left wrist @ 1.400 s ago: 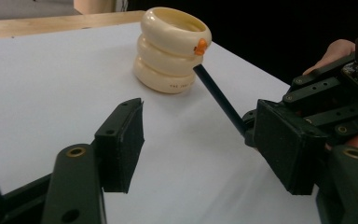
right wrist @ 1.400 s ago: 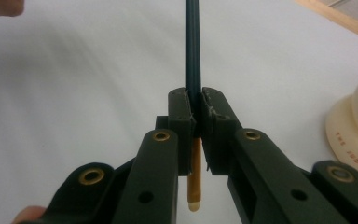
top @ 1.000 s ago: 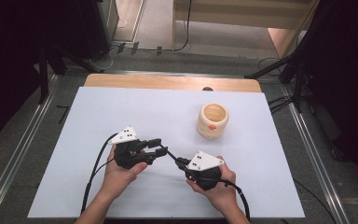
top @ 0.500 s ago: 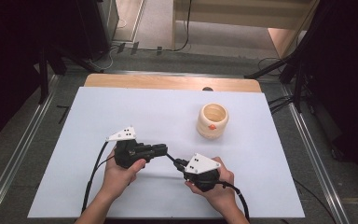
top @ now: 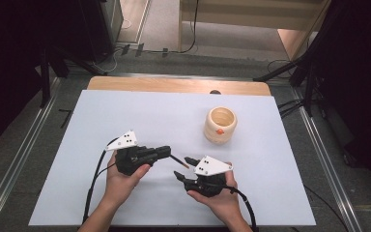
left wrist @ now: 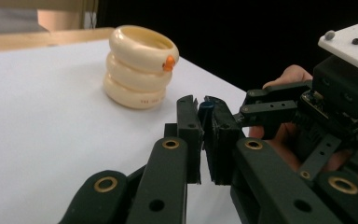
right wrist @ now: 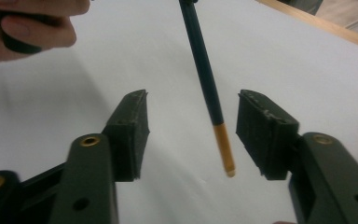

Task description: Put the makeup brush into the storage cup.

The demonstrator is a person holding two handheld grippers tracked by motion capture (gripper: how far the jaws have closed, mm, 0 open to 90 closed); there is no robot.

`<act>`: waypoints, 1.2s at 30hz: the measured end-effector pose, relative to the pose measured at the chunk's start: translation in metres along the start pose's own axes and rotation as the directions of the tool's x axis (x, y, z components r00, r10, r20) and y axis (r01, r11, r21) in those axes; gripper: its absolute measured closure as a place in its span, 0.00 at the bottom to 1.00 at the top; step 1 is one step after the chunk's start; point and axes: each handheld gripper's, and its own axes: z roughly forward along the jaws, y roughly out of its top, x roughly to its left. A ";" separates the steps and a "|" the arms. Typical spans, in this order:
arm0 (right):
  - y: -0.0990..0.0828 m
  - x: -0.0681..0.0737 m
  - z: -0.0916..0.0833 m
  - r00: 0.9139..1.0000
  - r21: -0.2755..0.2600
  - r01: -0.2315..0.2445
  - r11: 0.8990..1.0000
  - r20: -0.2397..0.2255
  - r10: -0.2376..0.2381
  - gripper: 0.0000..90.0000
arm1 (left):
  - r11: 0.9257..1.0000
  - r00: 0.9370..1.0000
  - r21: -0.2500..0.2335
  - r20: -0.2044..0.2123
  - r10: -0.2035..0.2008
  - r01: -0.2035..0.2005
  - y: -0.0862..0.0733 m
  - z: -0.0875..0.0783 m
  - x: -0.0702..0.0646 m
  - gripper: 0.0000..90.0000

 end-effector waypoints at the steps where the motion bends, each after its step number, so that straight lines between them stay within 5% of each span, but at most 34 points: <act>1: 0.000 0.000 0.000 1.000 0.000 0.000 1.000 0.000 0.000 0.48 | 1.000 1.000 -0.013 -0.005 0.010 -0.010 0.000 -0.001 -0.001 0.96; 4: 0.000 -0.002 -0.001 0.992 -0.032 -0.125 0.992 -0.039 0.124 0.40 | 0.998 0.999 -0.042 -0.025 0.035 -0.036 0.001 -0.003 -0.003 0.96; 5: 0.000 -0.002 -0.001 0.992 -0.032 -0.125 0.992 -0.039 0.124 0.40 | 0.998 0.999 -0.050 -0.030 0.042 -0.043 0.001 -0.003 -0.004 0.96; 8: -0.001 -0.005 -0.002 0.972 -0.070 -0.228 0.971 -0.072 0.223 0.26 | 0.994 0.997 -0.088 -0.044 0.061 -0.064 0.001 -0.006 -0.005 0.96; 15: 0.000 -0.001 -0.002 0.942 -0.101 -0.332 0.938 -0.084 0.324 0.05 | 0.981 0.992 -0.159 -0.084 0.096 -0.108 0.001 -0.011 -0.006 0.97; 19: -0.002 0.000 0.000 0.899 -0.104 -0.433 0.895 -0.121 0.421 0.00 | 0.974 0.989 -0.186 -0.100 0.111 -0.128 0.000 -0.012 -0.007 0.97; 20: -0.004 0.000 0.002 0.872 -0.109 -0.484 0.868 -0.144 0.468 0.00 | 0.972 0.988 -0.193 -0.106 0.115 -0.134 0.001 -0.013 -0.008 0.97; 21: -0.004 0.000 0.002 0.872 -0.109 -0.484 0.868 -0.144 0.468 0.00 | 0.971 0.987 -0.196 -0.109 0.116 -0.136 0.001 -0.014 -0.008 0.97; 24: -0.007 0.001 0.003 0.834 -0.113 -0.547 0.830 -0.161 0.528 0.00 | 0.968 0.987 -0.213 -0.115 0.113 -0.135 0.000 -0.015 -0.007 0.97; 25: -0.007 0.001 0.004 0.817 -0.115 -0.572 0.812 -0.174 0.551 0.00 | 0.966 0.988 -0.221 -0.113 0.110 -0.133 0.000 -0.015 -0.007 0.97; 26: -0.007 0.001 0.005 0.790 -0.122 -0.609 0.784 -0.186 0.585 0.00 | 0.966 0.988 -0.222 -0.112 0.107 -0.130 0.000 -0.016 -0.007 0.97; 27: -0.007 0.001 0.005 0.790 -0.122 -0.609 0.784 -0.186 0.585 0.00 | 0.967 0.988 -0.220 -0.113 0.107 -0.130 0.000 -0.016 -0.007 0.97; 28: -0.005 0.000 0.005 0.765 -0.131 -0.639 0.758 -0.210 0.609 0.00 | 0.966 0.987 -0.222 -0.115 0.111 -0.135 -0.001 -0.016 -0.007 0.97; 30: -0.004 -0.002 0.005 0.733 -0.138 -0.676 0.724 -0.229 0.640 0.00 | 0.964 0.987 -0.228 -0.114 0.110 -0.133 -0.001 -0.015 -0.008 0.97; 31: -0.004 -0.002 0.005 0.733 -0.138 -0.676 0.724 -0.229 0.640 0.00 | 0.964 0.987 -0.230 -0.114 0.111 -0.135 -0.002 -0.015 -0.008 0.97; 32: -0.004 -0.002 0.006 0.708 -0.146 -0.703 0.696 -0.236 0.666 0.00 | 0.963 0.987 -0.231 -0.111 0.112 -0.136 -0.002 -0.014 -0.009 0.97; 33: -0.004 -0.002 0.006 0.708 -0.146 -0.703 0.696 -0.236 0.666 0.00 | 0.963 0.987 -0.232 -0.111 0.113 -0.137 -0.002 -0.014 -0.009 0.97; 36: -0.003 -0.002 0.009 0.677 -0.155 -0.734 0.662 -0.245 0.694 0.00 | 0.960 0.987 -0.242 -0.111 0.116 -0.140 -0.004 -0.013 -0.010 0.97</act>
